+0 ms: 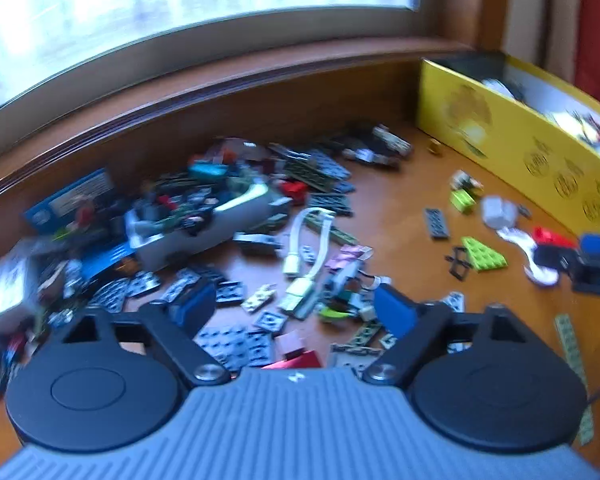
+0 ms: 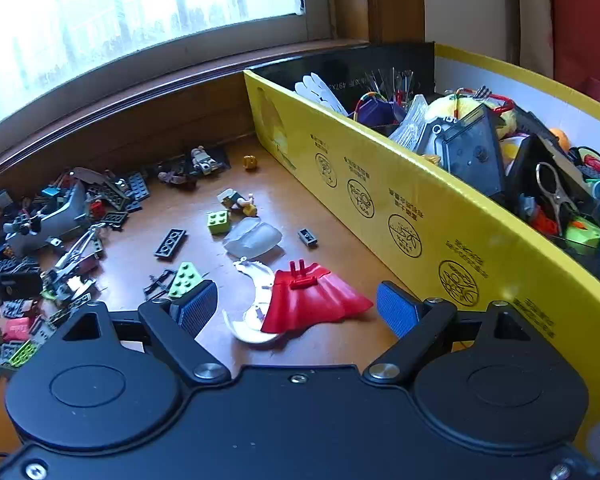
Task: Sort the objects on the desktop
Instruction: 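Grasp the grey Lego piece with green part using the left gripper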
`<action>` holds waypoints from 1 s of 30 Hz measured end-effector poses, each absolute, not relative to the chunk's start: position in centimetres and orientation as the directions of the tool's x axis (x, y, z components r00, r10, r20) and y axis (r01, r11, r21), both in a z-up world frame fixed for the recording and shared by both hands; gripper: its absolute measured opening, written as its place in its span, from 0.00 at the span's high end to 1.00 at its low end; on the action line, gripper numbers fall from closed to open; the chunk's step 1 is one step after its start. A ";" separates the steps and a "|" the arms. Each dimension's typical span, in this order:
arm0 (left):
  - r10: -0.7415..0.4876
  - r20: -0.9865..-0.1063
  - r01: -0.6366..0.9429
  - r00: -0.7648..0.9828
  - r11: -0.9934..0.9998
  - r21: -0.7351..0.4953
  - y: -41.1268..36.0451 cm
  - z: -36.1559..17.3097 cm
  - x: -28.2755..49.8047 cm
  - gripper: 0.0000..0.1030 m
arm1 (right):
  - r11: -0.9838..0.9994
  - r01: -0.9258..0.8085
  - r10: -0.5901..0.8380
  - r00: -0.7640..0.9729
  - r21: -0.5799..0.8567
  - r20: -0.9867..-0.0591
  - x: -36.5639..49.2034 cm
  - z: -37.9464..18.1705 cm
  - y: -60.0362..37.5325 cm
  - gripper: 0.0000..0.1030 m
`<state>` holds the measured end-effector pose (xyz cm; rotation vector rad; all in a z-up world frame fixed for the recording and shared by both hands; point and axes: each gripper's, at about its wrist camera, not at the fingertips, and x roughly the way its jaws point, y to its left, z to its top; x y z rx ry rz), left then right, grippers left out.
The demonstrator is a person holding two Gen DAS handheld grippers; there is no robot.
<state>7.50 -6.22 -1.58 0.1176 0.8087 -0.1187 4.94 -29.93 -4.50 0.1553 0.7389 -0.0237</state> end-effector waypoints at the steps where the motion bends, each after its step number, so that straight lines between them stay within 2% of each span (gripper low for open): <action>1: -0.076 -0.729 0.176 0.681 0.982 0.062 -6.5 -1.8 7.6 0.15 | 0.988 0.074 0.037 0.738 0.135 -0.674 5.1 -4.6 -29.9 0.17; 5: -0.125 -0.731 0.246 0.670 0.967 0.061 -7.2 -2.6 8.0 0.16 | 0.990 0.068 0.033 0.732 0.120 -0.680 5.6 -5.2 -29.7 0.17; 7: -0.148 -0.734 0.271 0.662 0.961 0.050 -7.3 -3.1 8.2 0.19 | 0.991 0.066 0.030 0.734 0.116 -0.678 5.6 -5.3 -29.6 0.17; 9: -0.159 -0.741 0.286 0.652 0.957 0.046 -7.5 -3.6 8.5 0.29 | 0.992 0.062 0.029 0.736 0.110 -0.677 5.7 -5.3 -29.4 0.17; 11: -0.151 -0.730 0.290 0.666 0.955 0.066 -7.5 -3.7 8.5 0.48 | 0.993 0.060 0.027 0.736 0.104 -0.676 5.7 -5.4 -29.3 0.17; 12: -0.158 -0.728 0.294 0.667 0.954 0.063 -7.5 -3.6 8.6 0.52 | 0.993 0.059 0.027 0.736 0.104 -0.677 5.7 -5.4 -29.3 0.17; 13: -0.165 -0.728 0.293 0.665 0.955 0.052 -7.3 -3.5 8.6 0.62 | 0.993 0.058 0.029 0.736 0.105 -0.676 5.7 -5.4 -29.3 0.17; 14: -0.168 -0.727 0.288 0.666 0.957 0.043 -7.1 -3.4 8.7 0.68 | 0.992 0.057 0.032 0.737 0.109 -0.675 5.7 -5.3 -29.3 0.17; 22: -0.182 -0.734 0.269 0.655 0.963 0.001 -6.0 -3.1 8.6 0.69 | 0.994 0.024 0.054 0.749 0.108 -0.660 5.7 -4.9 -29.1 0.17; 26: -0.185 -0.735 0.269 0.653 0.963 -0.004 -6.1 -3.2 8.5 0.60 | 0.994 -0.014 0.081 0.759 0.109 -0.646 6.0 -4.8 -28.9 0.16; 30: -0.188 -0.731 0.272 0.656 0.962 -0.004 -6.2 -3.1 8.5 0.58 | 0.994 -0.031 0.093 0.754 0.107 -0.650 6.7 -5.3 -28.7 0.16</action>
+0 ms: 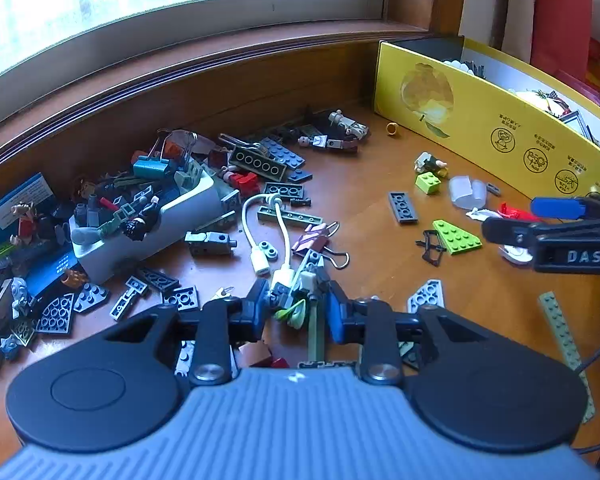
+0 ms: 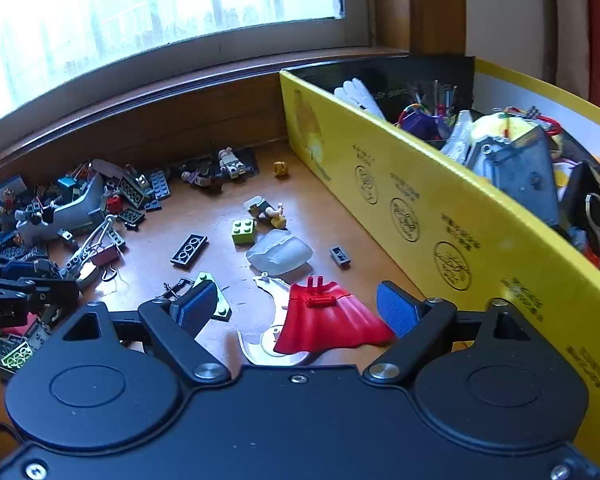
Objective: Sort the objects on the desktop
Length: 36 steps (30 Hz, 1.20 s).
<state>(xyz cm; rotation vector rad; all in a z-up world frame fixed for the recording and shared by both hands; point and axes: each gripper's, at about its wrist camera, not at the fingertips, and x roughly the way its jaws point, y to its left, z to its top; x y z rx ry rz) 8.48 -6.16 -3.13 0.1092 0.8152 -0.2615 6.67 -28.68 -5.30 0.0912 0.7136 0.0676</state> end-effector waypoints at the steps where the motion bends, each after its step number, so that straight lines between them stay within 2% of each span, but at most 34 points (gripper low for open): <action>1: -0.191 -0.729 0.271 0.658 0.962 -0.007 -6.1 -3.1 8.5 0.55 | 0.993 -0.027 0.098 0.751 0.118 -0.653 6.7 -5.5 -28.8 0.16; 2: -0.194 -0.727 0.271 0.659 0.963 -0.011 -6.1 -3.0 8.5 0.51 | 0.991 -0.025 0.104 0.751 0.130 -0.652 6.7 -5.6 -29.0 0.16; 8: -0.207 -0.721 0.278 0.661 0.960 -0.022 -6.1 -2.9 8.5 0.51 | 0.988 -0.028 0.119 0.762 0.151 -0.636 6.2 -5.7 -29.7 0.20; 10: -0.207 -0.723 0.277 0.659 0.960 -0.022 -6.1 -3.0 8.6 0.51 | 0.991 -0.019 0.101 0.768 0.135 -0.632 6.0 -5.6 -29.7 0.33; 11: -0.206 -0.724 0.278 0.658 0.960 -0.021 -6.2 -3.0 8.5 0.54 | 0.992 -0.014 0.092 0.770 0.128 -0.631 5.9 -5.6 -29.7 0.53; 12: -0.205 -0.724 0.278 0.659 0.960 -0.019 -6.2 -3.0 8.5 0.57 | 0.992 -0.008 0.089 0.770 0.129 -0.632 5.9 -5.5 -29.9 0.61; 13: -0.204 -0.723 0.278 0.660 0.960 -0.017 -6.2 -3.0 8.5 0.65 | 0.990 -0.009 0.098 0.772 0.143 -0.628 5.9 -5.5 -30.1 0.64; 15: -0.208 -0.719 0.279 0.664 0.960 -0.020 -6.1 -2.9 8.4 0.65 | 0.988 -0.002 0.098 0.776 0.152 -0.623 5.7 -5.3 -30.2 0.78; 20: -0.202 -0.712 0.276 0.672 0.961 -0.012 -6.1 -2.6 8.3 0.65 | 0.990 0.012 0.078 0.784 0.140 -0.616 5.4 -5.0 -30.2 0.84; 23: -0.197 -0.715 0.271 0.671 0.962 -0.011 -6.1 -2.7 8.3 0.65 | 0.989 0.018 0.074 0.795 0.146 -0.602 4.9 -4.5 -30.4 0.91; 28: -0.197 -0.717 0.275 0.669 0.961 -0.007 -6.1 -2.8 8.4 0.64 | 0.995 0.000 0.060 0.782 0.095 -0.620 4.5 -4.0 -30.1 0.89; 29: -0.197 -0.718 0.276 0.668 0.961 -0.007 -6.1 -2.8 8.4 0.60 | 0.998 0.003 0.041 0.781 0.070 -0.623 4.4 -4.1 -29.9 0.81; 30: -0.197 -0.719 0.277 0.667 0.961 -0.006 -6.1 -2.9 8.4 0.59 | 0.999 0.006 0.023 0.783 0.045 -0.622 4.2 -4.2 -29.8 0.59; 31: -0.194 -0.720 0.276 0.666 0.961 -0.004 -6.2 -3.0 8.4 0.59 | 1.000 0.011 0.007 0.787 0.025 -0.617 4.1 -4.3 -29.9 0.45; 32: -0.193 -0.720 0.275 0.666 0.961 -0.004 -6.2 -3.0 8.3 0.59 | 1.000 0.000 0.019 0.788 0.031 -0.615 4.0 -4.4 -30.0 0.41; 36: -0.194 -0.719 0.273 0.667 0.962 -0.005 -6.2 -3.2 8.4 0.59 | 0.999 0.004 0.027 0.765 0.047 -0.644 4.3 -5.0 -30.2 0.41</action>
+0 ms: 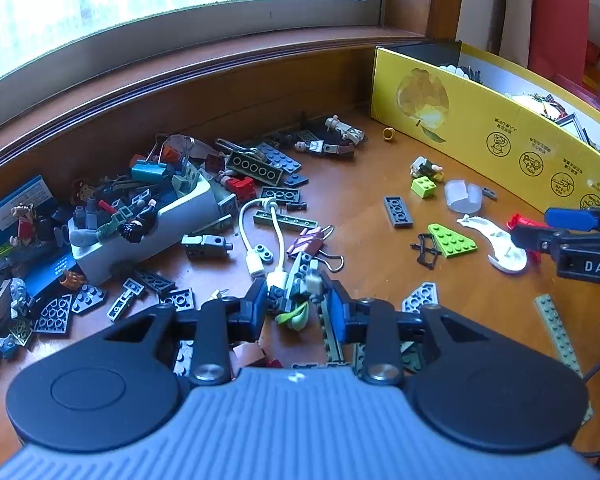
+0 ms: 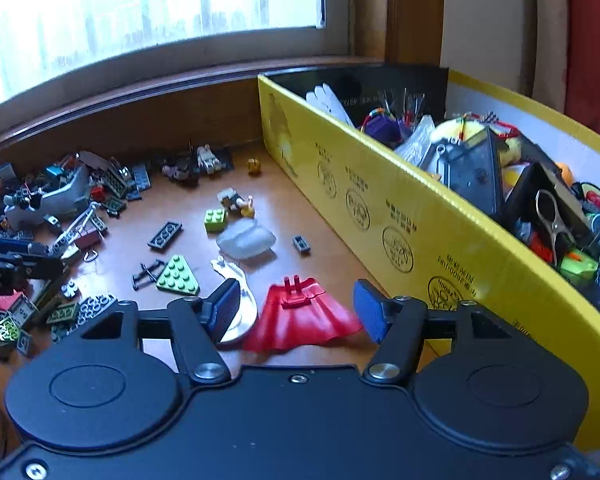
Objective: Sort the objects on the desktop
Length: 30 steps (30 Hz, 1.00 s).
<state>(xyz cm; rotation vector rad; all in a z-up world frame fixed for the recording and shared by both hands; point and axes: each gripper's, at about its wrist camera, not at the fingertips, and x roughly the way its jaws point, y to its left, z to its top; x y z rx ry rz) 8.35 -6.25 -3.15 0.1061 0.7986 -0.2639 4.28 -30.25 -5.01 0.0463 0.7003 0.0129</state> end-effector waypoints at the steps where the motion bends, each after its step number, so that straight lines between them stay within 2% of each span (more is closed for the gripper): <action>1: -0.194 -0.718 0.273 0.668 0.962 -0.005 -6.3 -3.2 8.4 0.59 | 0.998 0.009 0.034 0.756 0.062 -0.654 4.5 -5.4 -30.4 0.41; 2: -0.194 -0.717 0.273 0.669 0.962 -0.005 -6.3 -3.2 8.4 0.59 | 0.997 0.014 0.034 0.770 0.070 -0.637 4.3 -5.6 -30.6 0.42; 4: -0.195 -0.716 0.271 0.671 0.963 -0.008 -6.2 -3.2 8.4 0.65 | 0.998 0.032 0.014 0.775 0.061 -0.632 4.2 -5.7 -30.7 0.51; 5: -0.195 -0.714 0.271 0.672 0.963 -0.008 -6.2 -3.1 8.3 0.66 | 0.997 0.034 0.014 0.776 0.064 -0.631 4.3 -5.7 -30.8 0.58; 7: -0.193 -0.708 0.270 0.679 0.963 -0.004 -6.1 -3.0 8.2 0.66 | 0.996 0.036 0.024 0.782 0.085 -0.623 4.1 -5.5 -31.1 0.66; 8: -0.194 -0.704 0.271 0.683 0.963 -0.003 -6.1 -2.8 8.1 0.66 | 0.995 0.041 0.021 0.782 0.085 -0.623 4.1 -5.4 -31.3 0.86; 9: -0.195 -0.699 0.272 0.688 0.962 -0.001 -6.1 -2.6 8.0 0.66 | 0.995 0.047 0.021 0.780 0.091 -0.625 4.2 -5.4 -31.5 0.91; 15: -0.187 -0.680 0.267 0.709 0.964 0.013 -6.2 -1.9 7.6 0.66 | 0.991 0.052 0.034 0.788 0.122 -0.614 3.9 -5.2 -31.8 0.98; 20: -0.186 -0.675 0.265 0.714 0.964 0.015 -6.2 -1.6 7.3 0.66 | 0.988 0.017 0.078 0.799 0.152 -0.596 3.3 -4.1 -31.8 0.98; 22: -0.186 -0.672 0.265 0.717 0.964 0.016 -6.3 -1.5 7.2 0.66 | 0.991 0.016 0.073 0.780 0.137 -0.622 3.5 -4.2 -31.5 0.92; 23: -0.186 -0.671 0.264 0.718 0.964 0.015 -6.3 -1.5 7.1 0.66 | 0.992 0.023 0.059 0.774 0.120 -0.631 3.6 -4.4 -31.3 0.77; 24: -0.186 -0.670 0.262 0.719 0.965 0.014 -6.3 -1.4 7.0 0.66 | 0.994 0.031 0.043 0.769 0.104 -0.638 3.7 -4.7 -31.1 0.40; 25: -0.184 -0.671 0.260 0.718 0.966 0.014 -6.3 -1.4 6.9 0.66 | 0.994 0.015 0.058 0.774 0.109 -0.631 3.6 -4.9 -30.9 0.31; 27: -0.177 -0.674 0.254 0.718 0.967 0.016 -6.4 -1.4 6.7 0.66 | 0.994 -0.021 0.085 0.773 0.109 -0.628 3.6 -5.3 -30.3 0.22; 30: -0.168 -0.679 0.245 0.715 0.969 0.019 -6.4 -1.5 6.5 0.66 | 0.997 -0.041 0.076 0.777 0.071 -0.624 3.9 -5.9 -29.5 0.24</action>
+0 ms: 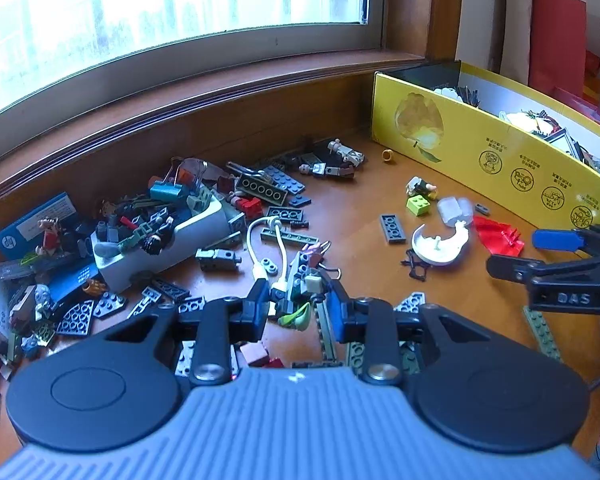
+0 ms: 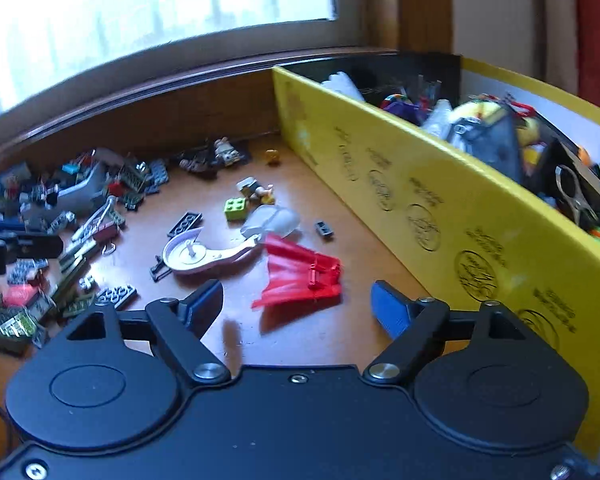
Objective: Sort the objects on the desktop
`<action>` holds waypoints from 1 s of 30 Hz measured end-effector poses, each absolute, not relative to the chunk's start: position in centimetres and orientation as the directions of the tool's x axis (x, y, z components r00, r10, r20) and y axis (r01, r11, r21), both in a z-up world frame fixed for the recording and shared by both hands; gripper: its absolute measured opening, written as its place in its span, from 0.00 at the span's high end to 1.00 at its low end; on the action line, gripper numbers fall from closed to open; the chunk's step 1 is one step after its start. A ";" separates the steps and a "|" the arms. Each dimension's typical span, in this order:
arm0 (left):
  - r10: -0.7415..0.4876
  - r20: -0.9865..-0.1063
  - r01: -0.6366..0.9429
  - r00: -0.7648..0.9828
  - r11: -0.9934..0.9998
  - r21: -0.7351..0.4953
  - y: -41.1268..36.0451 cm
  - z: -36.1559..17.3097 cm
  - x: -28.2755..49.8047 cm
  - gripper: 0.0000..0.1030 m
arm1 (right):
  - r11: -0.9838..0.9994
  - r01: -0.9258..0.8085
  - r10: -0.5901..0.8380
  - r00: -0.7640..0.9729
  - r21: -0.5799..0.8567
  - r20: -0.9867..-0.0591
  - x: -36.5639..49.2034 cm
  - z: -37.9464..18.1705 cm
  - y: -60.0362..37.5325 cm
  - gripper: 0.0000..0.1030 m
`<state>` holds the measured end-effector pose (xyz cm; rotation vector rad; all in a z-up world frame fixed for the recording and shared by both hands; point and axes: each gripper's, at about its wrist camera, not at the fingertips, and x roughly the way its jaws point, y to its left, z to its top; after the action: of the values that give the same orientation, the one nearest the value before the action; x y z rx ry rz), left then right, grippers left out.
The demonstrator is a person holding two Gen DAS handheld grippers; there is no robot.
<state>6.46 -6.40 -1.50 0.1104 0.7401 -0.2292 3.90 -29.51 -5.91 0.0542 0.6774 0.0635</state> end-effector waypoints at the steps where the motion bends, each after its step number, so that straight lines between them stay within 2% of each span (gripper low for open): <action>1: -0.164 -0.681 0.243 0.714 0.970 0.021 -6.4 -1.5 6.4 0.66 | 0.998 -0.036 0.061 0.784 0.052 -0.618 4.1 -6.1 -29.4 0.26; 3: -0.158 -0.682 0.239 0.714 0.971 0.025 -6.4 -1.5 6.2 0.66 | 1.000 -0.017 0.020 0.796 0.011 -0.604 4.4 -6.1 -29.1 0.58; 16: -0.153 -0.656 0.244 0.739 0.968 0.049 -7.7 -0.2 5.6 0.66 | 0.994 -0.045 0.093 0.831 0.099 -0.548 2.8 -3.2 -29.5 0.59; 30: -0.290 -0.587 0.385 0.756 0.922 0.040 -14.7 2.4 6.8 0.66 | 0.991 0.006 0.055 0.895 0.135 -0.443 -0.9 2.6 -33.8 0.59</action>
<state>6.80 -14.66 2.44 0.1624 0.6110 -0.3696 -0.92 -33.79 2.57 0.1343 0.4623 0.0253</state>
